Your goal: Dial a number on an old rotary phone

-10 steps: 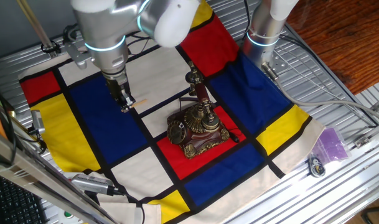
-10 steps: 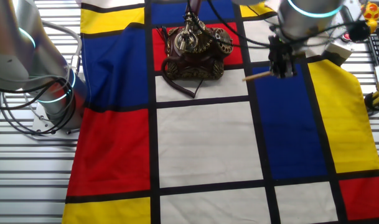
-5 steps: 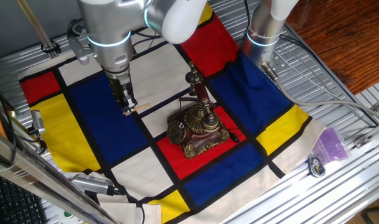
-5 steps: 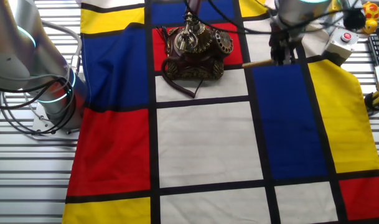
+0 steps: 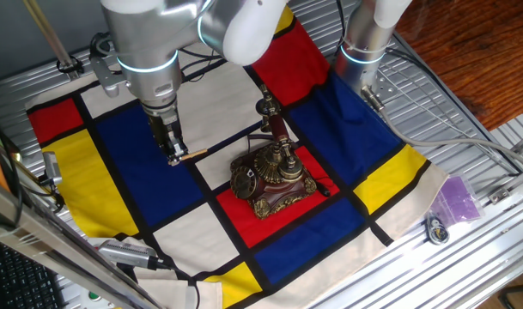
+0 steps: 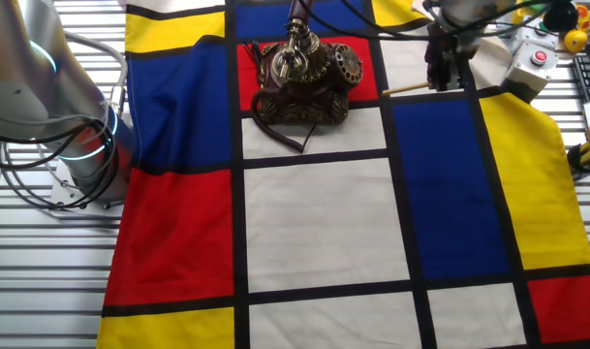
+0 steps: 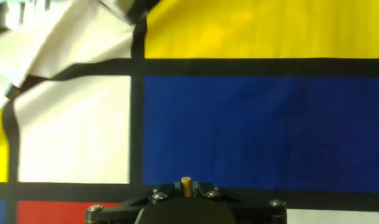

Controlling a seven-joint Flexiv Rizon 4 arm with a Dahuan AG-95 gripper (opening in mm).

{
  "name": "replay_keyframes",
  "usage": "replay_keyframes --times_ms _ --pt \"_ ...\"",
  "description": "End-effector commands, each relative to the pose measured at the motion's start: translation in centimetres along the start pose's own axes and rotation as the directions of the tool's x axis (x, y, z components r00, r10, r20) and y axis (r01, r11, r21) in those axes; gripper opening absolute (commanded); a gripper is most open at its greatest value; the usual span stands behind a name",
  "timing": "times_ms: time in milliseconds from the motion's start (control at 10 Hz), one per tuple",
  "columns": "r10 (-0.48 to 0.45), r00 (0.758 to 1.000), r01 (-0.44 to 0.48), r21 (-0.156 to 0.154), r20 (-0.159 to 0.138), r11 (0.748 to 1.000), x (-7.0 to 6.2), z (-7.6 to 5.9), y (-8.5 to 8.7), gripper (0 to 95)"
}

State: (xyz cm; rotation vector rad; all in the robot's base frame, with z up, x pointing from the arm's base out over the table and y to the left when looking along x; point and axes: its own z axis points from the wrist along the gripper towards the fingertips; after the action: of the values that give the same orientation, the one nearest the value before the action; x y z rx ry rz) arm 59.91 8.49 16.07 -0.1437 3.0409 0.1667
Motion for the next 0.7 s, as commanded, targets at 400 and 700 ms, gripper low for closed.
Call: replay_keyframes --times_ms 400,700 --pt "-0.129 0.991 0.13 -0.055 0.019 0.99 -0.06 0.03 0.01 0.0" --pt "-0.134 0.991 0.135 -0.096 0.016 0.986 -0.06 0.03 0.01 0.0"
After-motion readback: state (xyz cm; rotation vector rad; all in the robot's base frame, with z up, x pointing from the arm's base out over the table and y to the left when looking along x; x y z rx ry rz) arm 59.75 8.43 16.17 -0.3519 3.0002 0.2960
